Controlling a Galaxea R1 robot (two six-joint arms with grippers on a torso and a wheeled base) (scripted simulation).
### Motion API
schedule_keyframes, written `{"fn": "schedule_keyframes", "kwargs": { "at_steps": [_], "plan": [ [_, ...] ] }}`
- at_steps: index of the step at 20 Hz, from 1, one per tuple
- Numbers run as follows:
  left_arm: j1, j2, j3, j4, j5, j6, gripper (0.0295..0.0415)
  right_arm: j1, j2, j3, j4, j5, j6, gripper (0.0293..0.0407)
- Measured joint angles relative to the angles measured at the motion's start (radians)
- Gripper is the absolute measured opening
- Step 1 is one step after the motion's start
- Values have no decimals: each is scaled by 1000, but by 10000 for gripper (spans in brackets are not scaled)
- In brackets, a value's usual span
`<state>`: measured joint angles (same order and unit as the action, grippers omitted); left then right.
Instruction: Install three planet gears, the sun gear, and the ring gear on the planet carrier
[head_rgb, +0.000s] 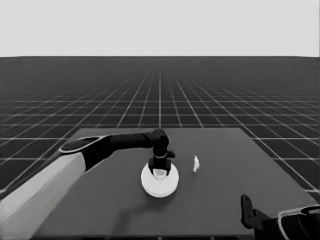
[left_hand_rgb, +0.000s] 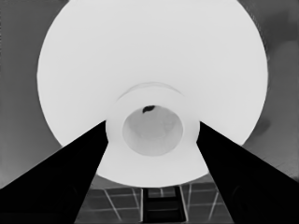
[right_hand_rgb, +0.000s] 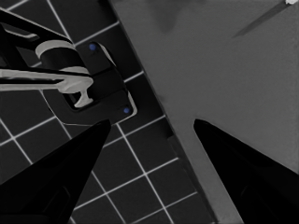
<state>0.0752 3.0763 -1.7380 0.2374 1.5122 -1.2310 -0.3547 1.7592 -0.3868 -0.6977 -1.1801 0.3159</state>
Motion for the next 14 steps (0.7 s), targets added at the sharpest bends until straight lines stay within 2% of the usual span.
{"fn": "schedule_keyframes", "kwargs": {
  "at_steps": [14],
  "plan": [
    [3, -1, 0, 0, 0, 122, 348, 0, 0, 0, 0, 0, 0, 385]
  ]
}}
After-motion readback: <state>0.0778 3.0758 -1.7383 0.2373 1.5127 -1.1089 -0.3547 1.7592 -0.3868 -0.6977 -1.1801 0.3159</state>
